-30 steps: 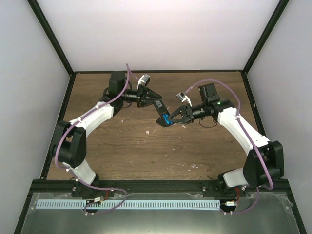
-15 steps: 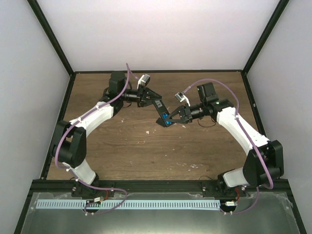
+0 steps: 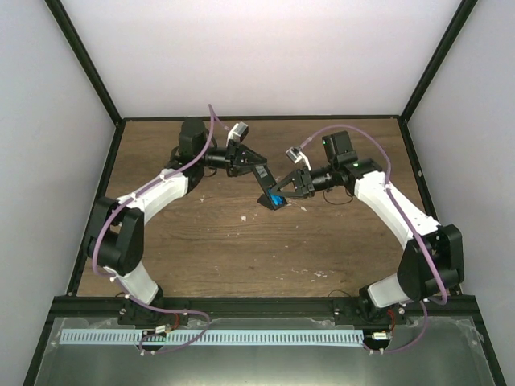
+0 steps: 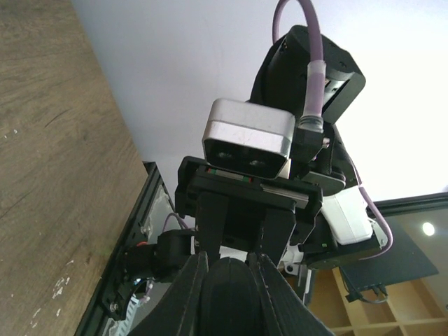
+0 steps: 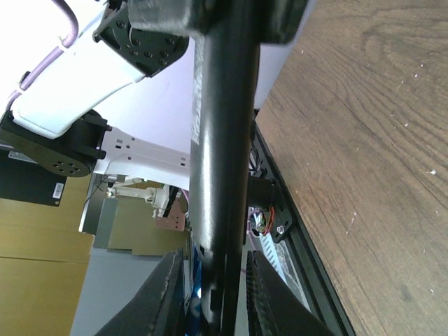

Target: Load the batteries into the remote control

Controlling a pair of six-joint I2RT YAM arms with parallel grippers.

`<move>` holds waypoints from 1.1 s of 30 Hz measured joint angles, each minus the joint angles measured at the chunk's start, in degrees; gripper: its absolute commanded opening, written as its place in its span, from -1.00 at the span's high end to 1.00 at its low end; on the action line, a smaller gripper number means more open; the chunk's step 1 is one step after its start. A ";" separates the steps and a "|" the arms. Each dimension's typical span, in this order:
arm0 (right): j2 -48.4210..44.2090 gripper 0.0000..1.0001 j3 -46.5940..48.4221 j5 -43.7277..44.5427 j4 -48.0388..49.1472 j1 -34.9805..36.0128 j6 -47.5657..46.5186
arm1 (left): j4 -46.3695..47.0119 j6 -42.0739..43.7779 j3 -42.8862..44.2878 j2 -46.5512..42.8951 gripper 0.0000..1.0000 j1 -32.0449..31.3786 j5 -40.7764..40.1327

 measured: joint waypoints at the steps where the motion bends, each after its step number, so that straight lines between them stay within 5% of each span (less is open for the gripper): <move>1: 0.22 0.66 0.28 0.09 -0.02 0.00 -0.17 | 0.79 -0.85 -0.31 0.13 1.00 0.00 0.28; 11: 1.05 0.78 2.10 0.11 -0.96 0.04 -2.43 | 5.29 -4.50 -0.96 0.55 1.00 -0.11 1.40; 33: -0.98 0.70 -0.57 -1.22 -1.55 0.04 -6.01 | 13.62 -11.80 -0.92 3.43 1.00 -1.07 4.00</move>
